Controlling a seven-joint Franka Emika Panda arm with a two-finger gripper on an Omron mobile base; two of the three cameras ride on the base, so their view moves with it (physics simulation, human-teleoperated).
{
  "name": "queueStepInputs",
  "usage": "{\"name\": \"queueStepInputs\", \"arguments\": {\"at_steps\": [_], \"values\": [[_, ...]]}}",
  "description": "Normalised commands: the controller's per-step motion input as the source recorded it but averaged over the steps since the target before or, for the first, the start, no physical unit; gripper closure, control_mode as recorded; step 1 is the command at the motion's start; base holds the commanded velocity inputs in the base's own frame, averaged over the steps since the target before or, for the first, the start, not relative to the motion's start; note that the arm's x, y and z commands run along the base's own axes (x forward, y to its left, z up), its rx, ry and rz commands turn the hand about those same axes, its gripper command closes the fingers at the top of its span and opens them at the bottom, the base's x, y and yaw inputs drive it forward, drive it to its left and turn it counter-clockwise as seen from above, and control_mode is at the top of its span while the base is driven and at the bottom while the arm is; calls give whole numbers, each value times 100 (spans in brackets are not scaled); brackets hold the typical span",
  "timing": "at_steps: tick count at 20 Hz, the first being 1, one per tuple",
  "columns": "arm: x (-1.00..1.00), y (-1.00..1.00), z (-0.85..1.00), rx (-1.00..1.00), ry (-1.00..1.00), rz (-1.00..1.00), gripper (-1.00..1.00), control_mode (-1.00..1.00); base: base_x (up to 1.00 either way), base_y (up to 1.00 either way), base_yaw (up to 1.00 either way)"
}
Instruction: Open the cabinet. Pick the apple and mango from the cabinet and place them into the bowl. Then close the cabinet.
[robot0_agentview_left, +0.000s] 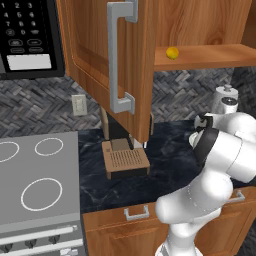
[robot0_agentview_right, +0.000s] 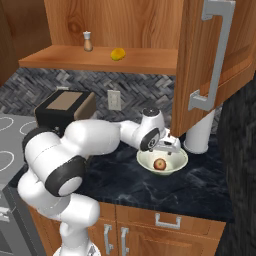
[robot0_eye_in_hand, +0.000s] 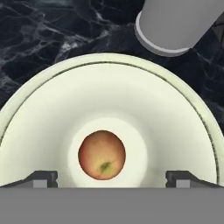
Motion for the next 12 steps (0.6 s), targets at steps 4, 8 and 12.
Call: {"name": "queueStepInputs", "arguments": {"at_steps": [4,8,12], "values": [[-10,8,59,8,-2,0,-100,-100,0,0,0],[-13,19,60,6,0,0,-100,-100,0,0,0],[-18,26,49,3,0,0,-100,-100,0,0,0]]}}
